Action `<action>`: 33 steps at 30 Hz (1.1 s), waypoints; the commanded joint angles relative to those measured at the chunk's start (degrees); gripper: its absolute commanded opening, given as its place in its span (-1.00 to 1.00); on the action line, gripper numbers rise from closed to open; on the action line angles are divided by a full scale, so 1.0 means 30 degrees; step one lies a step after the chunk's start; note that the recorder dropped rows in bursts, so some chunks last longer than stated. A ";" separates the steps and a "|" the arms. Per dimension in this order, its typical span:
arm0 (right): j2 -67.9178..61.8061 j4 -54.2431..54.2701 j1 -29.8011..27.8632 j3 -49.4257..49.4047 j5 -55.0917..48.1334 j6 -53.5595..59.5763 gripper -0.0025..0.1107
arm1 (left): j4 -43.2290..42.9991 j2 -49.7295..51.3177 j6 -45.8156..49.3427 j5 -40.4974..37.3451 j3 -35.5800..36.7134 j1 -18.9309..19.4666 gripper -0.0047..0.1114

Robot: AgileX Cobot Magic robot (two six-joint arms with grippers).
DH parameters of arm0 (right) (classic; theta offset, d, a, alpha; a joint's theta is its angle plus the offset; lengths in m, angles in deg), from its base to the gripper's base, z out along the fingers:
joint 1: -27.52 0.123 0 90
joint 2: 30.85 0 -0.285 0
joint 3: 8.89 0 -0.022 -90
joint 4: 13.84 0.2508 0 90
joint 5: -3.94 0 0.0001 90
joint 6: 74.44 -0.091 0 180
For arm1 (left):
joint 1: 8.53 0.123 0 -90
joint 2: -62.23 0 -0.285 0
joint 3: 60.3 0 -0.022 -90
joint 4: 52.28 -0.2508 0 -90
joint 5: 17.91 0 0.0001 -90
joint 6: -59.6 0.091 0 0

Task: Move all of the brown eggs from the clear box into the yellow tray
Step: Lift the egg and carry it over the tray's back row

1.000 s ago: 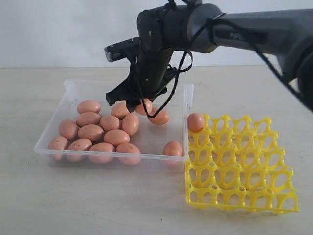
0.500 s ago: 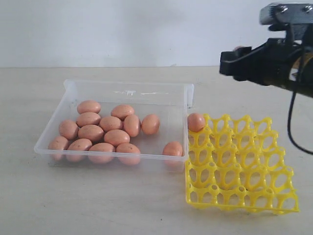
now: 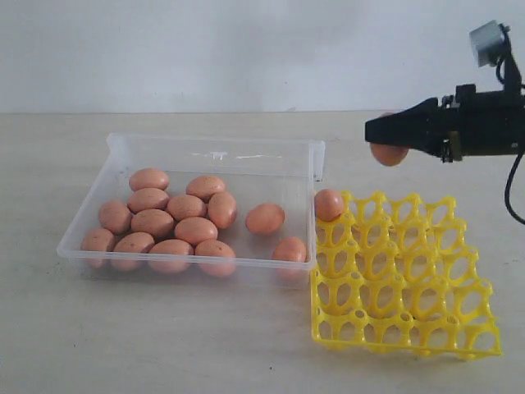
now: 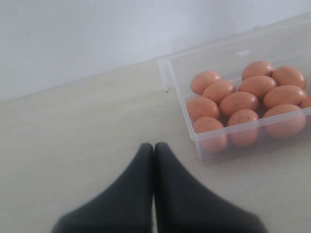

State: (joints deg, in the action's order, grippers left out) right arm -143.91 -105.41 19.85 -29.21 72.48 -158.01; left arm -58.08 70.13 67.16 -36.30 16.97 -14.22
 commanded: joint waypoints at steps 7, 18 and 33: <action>-0.1978 -0.0997 0.1392 0.0126 -0.4369 0.0476 -0.96 | 0.0149 -0.0037 0.0007 0.0140 -0.0017 -0.0064 -0.99; -0.3317 0.3429 0.1466 0.0126 -0.4948 0.7085 -0.96 | 0.0149 -0.0037 0.0007 0.0140 -0.0017 -0.0064 -0.99; -0.3796 0.3278 0.2612 0.0126 -0.7058 0.8125 -0.96 | 0.0149 -0.0037 0.0007 0.0140 -0.0017 -0.0064 -0.99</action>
State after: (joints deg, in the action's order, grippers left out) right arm -155.37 -95.92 27.69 -29.08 52.88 -134.46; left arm -58.08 70.13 67.16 -36.30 16.97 -14.22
